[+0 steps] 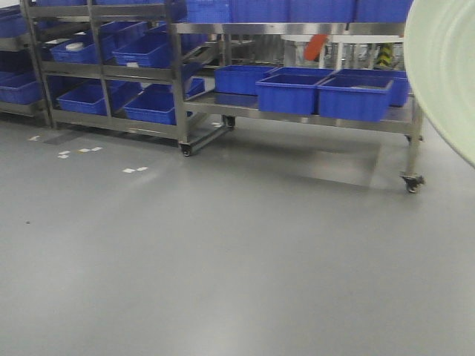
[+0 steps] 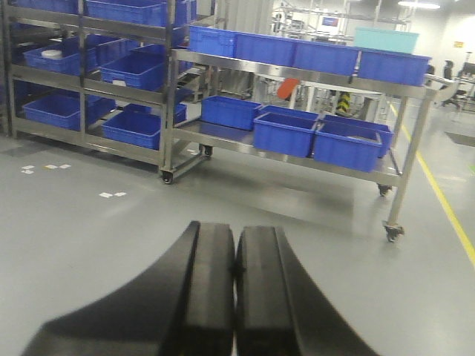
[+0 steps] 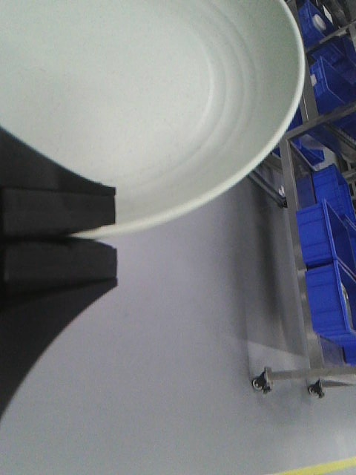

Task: Place green plate on second shelf with right arm
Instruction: 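Drive the base to the shelf rack of blue bins carrying the plate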

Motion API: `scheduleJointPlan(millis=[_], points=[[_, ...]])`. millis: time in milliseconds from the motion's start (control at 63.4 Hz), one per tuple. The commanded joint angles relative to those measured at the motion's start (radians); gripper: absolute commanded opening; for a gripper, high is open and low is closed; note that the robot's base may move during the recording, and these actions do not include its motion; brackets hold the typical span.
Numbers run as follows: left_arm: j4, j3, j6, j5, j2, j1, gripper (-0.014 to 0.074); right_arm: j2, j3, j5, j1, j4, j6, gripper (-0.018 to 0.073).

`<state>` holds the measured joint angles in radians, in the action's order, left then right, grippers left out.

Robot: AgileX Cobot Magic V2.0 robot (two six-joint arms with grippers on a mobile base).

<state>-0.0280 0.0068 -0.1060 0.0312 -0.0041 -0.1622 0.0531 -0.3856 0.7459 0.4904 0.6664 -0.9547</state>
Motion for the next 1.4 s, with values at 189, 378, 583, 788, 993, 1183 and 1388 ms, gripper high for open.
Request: scheduleJointPlan(millis=[189,378,583,788,993,1183,1388], points=[[-0.008,0.041,-0.003,-0.089,-0.018,-0.005,0.0130,0.016,-0.030,-0.095,-0.004,0.053,-0.006,0.0053],[-0.008,0.041,-0.003,-0.089,-0.018,-0.005,0.0130,0.016,-0.030,-0.095,-0.004,0.053,-0.006,0.0053],[-0.008,0.041,-0.003,-0.089,-0.018,-0.005,0.0130,0.016,-0.030,-0.095,-0.004,0.053,-0.006,0.0053],[-0.008,0.041,-0.003,-0.089,-0.018,-0.005,0.0130,0.016,-0.030,-0.094,-0.004,0.053,-0.006,0.0053],[-0.008,0.041,-0.003,-0.089,-0.018,-0.005,0.0130,0.016,-0.030,-0.094,-0.004,0.053,-0.006,0.0053],[-0.008,0.041,-0.003,-0.089,-0.018,-0.005,0.0130,0.016,-0.030,-0.092,-0.004,0.053,-0.006,0.0053],[-0.008,0.041,-0.003,-0.089,-0.018,-0.005,0.0130,0.016,-0.030,-0.092,-0.004,0.053,-0.006,0.0053]])
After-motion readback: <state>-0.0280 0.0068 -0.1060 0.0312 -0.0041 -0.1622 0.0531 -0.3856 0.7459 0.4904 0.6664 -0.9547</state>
